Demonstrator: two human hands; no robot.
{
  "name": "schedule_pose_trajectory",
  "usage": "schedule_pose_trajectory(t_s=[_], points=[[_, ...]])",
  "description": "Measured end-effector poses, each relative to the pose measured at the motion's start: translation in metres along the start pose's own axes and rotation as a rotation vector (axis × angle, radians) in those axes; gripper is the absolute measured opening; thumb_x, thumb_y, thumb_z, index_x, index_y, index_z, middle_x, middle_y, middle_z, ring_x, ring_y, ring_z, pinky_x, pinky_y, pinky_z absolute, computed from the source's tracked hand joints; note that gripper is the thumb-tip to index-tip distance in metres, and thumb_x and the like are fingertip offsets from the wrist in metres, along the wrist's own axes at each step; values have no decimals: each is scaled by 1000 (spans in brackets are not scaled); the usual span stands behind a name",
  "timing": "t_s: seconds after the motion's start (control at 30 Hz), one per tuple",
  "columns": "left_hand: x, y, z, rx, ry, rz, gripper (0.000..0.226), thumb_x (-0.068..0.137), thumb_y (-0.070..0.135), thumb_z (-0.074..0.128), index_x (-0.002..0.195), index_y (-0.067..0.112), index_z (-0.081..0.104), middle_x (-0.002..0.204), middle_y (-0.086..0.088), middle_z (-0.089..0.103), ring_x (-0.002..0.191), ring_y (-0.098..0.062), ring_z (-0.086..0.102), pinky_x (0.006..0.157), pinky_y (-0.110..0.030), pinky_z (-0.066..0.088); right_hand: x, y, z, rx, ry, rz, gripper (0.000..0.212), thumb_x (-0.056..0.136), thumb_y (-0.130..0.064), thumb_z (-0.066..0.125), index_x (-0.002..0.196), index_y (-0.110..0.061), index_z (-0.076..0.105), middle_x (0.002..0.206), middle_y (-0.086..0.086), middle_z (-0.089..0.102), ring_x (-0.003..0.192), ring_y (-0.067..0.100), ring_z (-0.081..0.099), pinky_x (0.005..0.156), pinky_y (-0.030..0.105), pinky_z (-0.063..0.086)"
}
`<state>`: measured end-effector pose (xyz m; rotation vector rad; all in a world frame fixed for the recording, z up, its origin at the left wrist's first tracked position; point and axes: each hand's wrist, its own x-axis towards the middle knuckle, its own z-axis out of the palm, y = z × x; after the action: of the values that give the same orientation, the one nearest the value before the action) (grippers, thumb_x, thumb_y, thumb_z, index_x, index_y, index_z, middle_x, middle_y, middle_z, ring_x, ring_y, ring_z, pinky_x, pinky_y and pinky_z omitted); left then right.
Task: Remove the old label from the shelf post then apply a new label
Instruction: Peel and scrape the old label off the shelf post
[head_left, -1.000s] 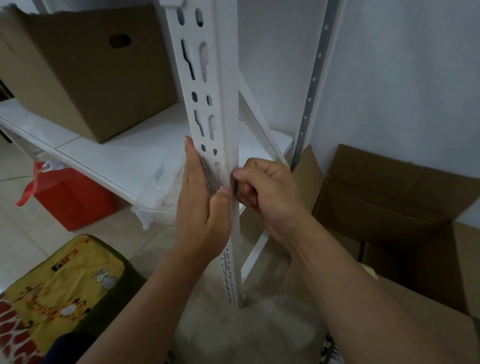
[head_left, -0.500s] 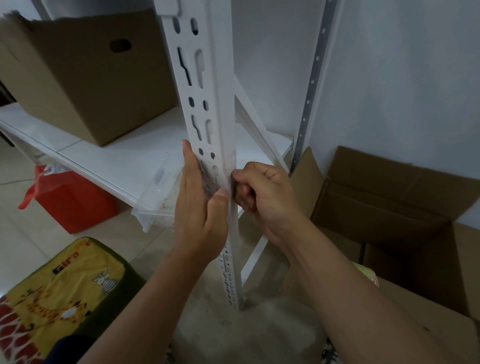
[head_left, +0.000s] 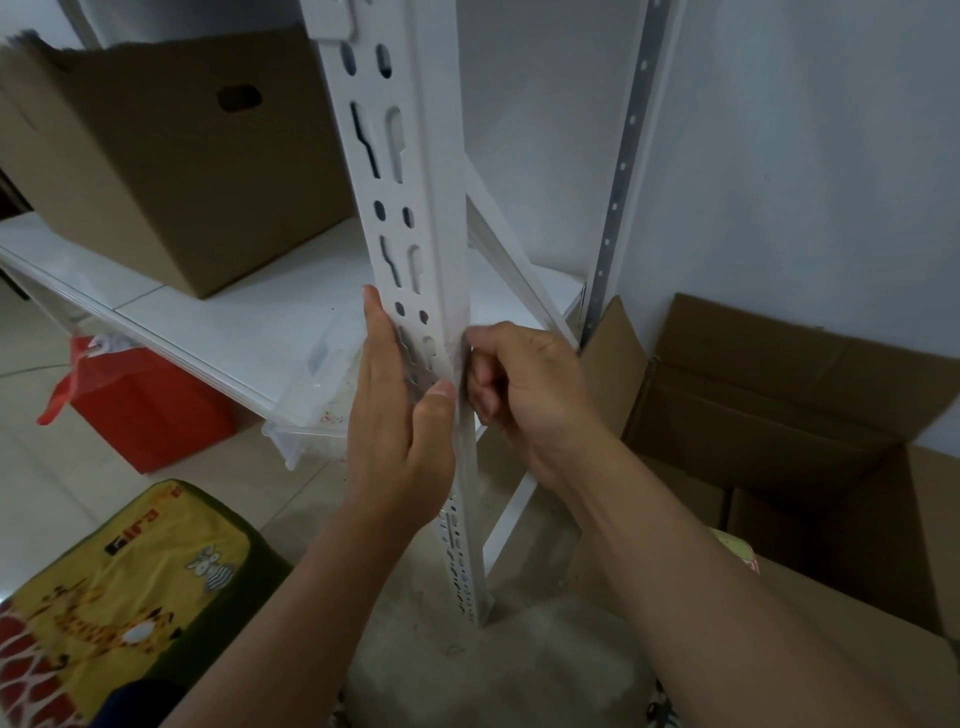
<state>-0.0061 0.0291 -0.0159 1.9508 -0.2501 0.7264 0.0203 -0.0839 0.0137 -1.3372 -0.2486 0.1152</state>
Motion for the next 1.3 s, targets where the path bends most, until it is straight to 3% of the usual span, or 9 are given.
schedule_pose_trajectory(t_s=[0.13, 0.33, 0.6, 0.77, 0.93, 1.1, 1.2, 1.3], points=[[0, 2, 0, -8, 2, -11, 85, 80, 31, 34, 155, 8, -1, 156, -3, 28, 135, -14, 38, 110, -44, 37, -3, 3, -1, 19, 4, -16, 38, 92, -11, 50, 55, -5, 49, 48, 8, 41, 46, 17, 39, 51, 25, 40], [-1, 2, 1, -9, 8, -16, 85, 80, 32, 33, 155, 10, -2, 154, 11, 19, 141, -6, 30, 115, -39, 32, -6, 6, -1, -13, 35, -23, 38, 91, -8, 51, 53, -5, 48, 46, 5, 41, 45, 15, 38, 45, 19, 37], [-1, 2, 3, -15, 14, -35, 85, 80, 32, 32, 155, 10, -2, 161, -1, 17, 145, -12, 24, 116, -45, 30, -6, 13, -1, 33, 67, 6, 39, 92, -8, 50, 53, -7, 48, 47, 7, 41, 44, 15, 38, 46, 20, 36], [0, 0, 3, -13, 15, -22, 85, 80, 32, 33, 155, 9, -1, 157, 7, 19, 142, -6, 28, 115, -42, 33, -9, 11, -1, -22, 25, -39, 33, 91, -5, 50, 58, -1, 50, 49, 9, 43, 43, 12, 40, 44, 16, 36], [0, 0, 0, -5, 4, -13, 83, 82, 33, 33, 154, 11, -2, 156, 5, 22, 138, -9, 33, 112, -43, 37, -9, 10, -1, 10, -22, -58, 38, 95, -16, 52, 58, -7, 52, 52, 6, 45, 48, 12, 41, 48, 17, 38], [0, 0, 2, 16, 17, -10, 85, 81, 33, 33, 155, 10, -1, 157, 7, 20, 141, -9, 30, 113, -43, 35, -9, 12, -2, -3, -17, -67, 36, 94, -10, 52, 58, -5, 52, 52, 5, 47, 48, 12, 42, 49, 18, 38], [1, 0, 1, 15, 6, 3, 84, 82, 31, 34, 155, 9, -1, 160, -2, 20, 142, -13, 31, 112, -46, 35, -11, 11, -2, 8, -52, -77, 35, 94, -12, 52, 59, -7, 53, 54, 5, 48, 50, 12, 43, 50, 19, 39], [1, -1, 1, 11, 5, 3, 84, 82, 31, 33, 155, 8, -2, 159, 3, 18, 142, -9, 29, 113, -44, 34, -12, 11, -3, -29, -37, -76, 36, 94, -10, 52, 58, -7, 52, 53, 6, 48, 49, 10, 43, 49, 16, 38]])
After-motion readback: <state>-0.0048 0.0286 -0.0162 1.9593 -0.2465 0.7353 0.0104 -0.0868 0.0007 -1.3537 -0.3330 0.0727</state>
